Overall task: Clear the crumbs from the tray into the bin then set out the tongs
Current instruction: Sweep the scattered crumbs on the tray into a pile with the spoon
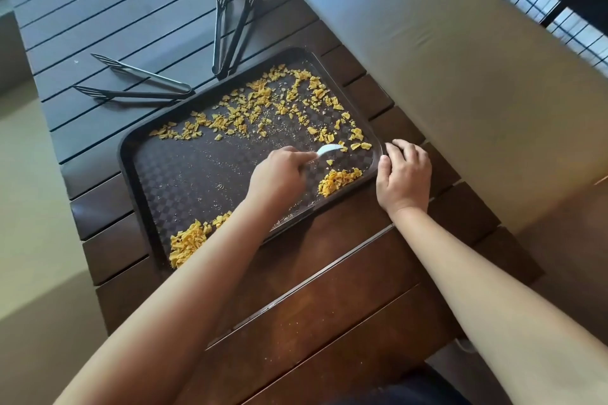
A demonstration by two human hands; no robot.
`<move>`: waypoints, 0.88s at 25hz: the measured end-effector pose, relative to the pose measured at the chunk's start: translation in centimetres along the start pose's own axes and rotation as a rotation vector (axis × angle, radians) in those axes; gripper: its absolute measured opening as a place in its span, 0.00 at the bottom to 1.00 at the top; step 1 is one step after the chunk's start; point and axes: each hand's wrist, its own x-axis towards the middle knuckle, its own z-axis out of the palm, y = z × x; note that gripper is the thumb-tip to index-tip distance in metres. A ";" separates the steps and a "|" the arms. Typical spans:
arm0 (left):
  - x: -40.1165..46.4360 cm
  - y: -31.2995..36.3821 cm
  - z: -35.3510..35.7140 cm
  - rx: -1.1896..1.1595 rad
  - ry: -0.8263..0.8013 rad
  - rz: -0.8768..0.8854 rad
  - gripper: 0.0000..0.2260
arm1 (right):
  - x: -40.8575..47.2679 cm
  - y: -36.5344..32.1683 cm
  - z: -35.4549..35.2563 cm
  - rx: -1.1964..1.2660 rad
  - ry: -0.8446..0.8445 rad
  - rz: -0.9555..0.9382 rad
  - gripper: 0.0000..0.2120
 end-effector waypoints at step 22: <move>-0.8 -1.9 -0.9 -0.065 -0.248 -0.056 0.15 | -0.1 0.0 0.1 -0.002 0.007 0.012 0.21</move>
